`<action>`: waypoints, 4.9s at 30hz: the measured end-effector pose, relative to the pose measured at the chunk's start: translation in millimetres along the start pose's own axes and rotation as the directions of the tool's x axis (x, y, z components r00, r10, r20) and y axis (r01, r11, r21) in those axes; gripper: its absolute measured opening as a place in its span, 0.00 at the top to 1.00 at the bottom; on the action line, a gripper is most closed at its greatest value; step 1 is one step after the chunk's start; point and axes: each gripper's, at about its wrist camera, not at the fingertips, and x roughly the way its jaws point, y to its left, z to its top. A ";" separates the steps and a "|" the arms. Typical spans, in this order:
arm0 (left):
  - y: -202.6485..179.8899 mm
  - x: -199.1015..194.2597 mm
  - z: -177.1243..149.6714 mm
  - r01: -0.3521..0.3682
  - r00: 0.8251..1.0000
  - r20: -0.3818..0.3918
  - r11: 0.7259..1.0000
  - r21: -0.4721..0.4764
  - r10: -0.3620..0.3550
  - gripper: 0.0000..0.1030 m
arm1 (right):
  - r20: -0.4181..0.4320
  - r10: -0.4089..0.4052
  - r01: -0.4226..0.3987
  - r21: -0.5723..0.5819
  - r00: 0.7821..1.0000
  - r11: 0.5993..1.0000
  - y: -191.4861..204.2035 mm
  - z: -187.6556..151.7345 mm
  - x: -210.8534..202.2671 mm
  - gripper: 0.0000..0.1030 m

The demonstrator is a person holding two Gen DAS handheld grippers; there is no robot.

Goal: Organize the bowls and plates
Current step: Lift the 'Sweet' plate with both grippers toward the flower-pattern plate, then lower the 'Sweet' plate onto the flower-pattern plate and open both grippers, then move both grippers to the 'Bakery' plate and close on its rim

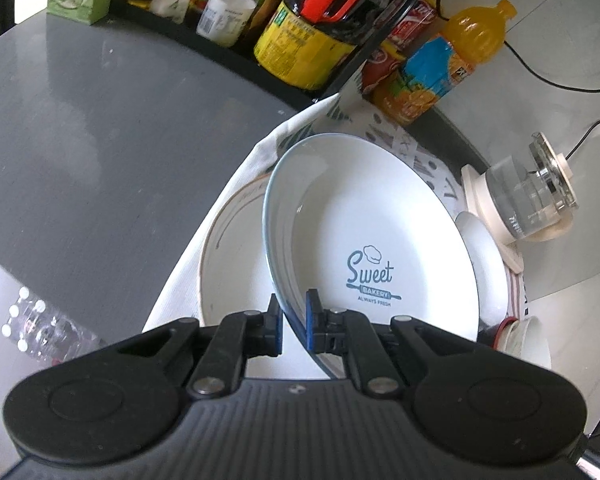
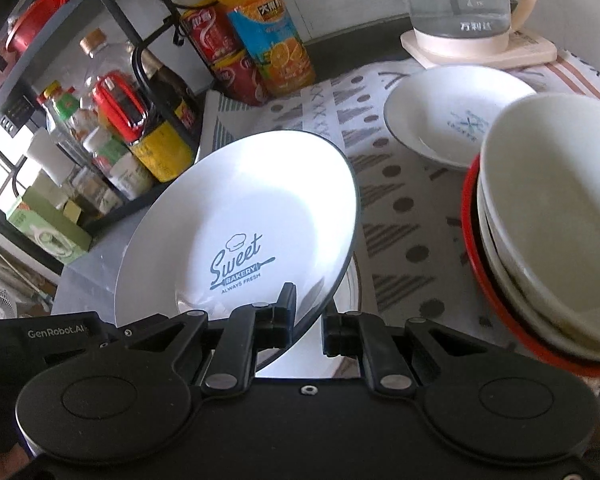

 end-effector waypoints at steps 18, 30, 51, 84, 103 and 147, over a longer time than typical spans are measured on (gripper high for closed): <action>10.1 9.5 -21.3 -0.025 0.997 -0.072 1.000 -0.018 0.024 0.90 | -0.056 -0.042 0.041 -0.029 0.998 0.999 -5.1 -12.3 -1.8 0.89; 2.9 20.7 -7.5 -0.052 0.983 -0.173 0.998 0.030 0.056 0.85 | -0.070 -0.052 0.052 -0.006 0.996 0.999 -6.4 -8.2 2.3 0.89; 20.0 7.0 34.1 -0.169 0.979 -0.114 0.985 0.025 0.170 0.74 | -0.104 -0.073 0.074 0.006 0.992 0.997 -11.9 -2.1 16.1 0.88; -17.9 -2.6 63.6 -0.186 0.982 -0.010 0.974 0.130 0.189 0.31 | -0.030 0.027 -0.031 -0.156 0.999 0.987 10.0 36.6 -2.7 0.14; -74.8 2.6 83.8 -0.048 0.999 -0.003 0.979 0.198 0.049 0.25 | 0.090 -0.030 0.027 0.032 0.995 0.999 -34.4 95.4 -35.2 0.13; -191.7 155.6 70.1 0.064 0.971 -0.240 0.960 0.274 0.003 0.28 | -0.104 -0.146 0.168 0.264 0.984 0.950 -179.4 168.0 22.0 0.23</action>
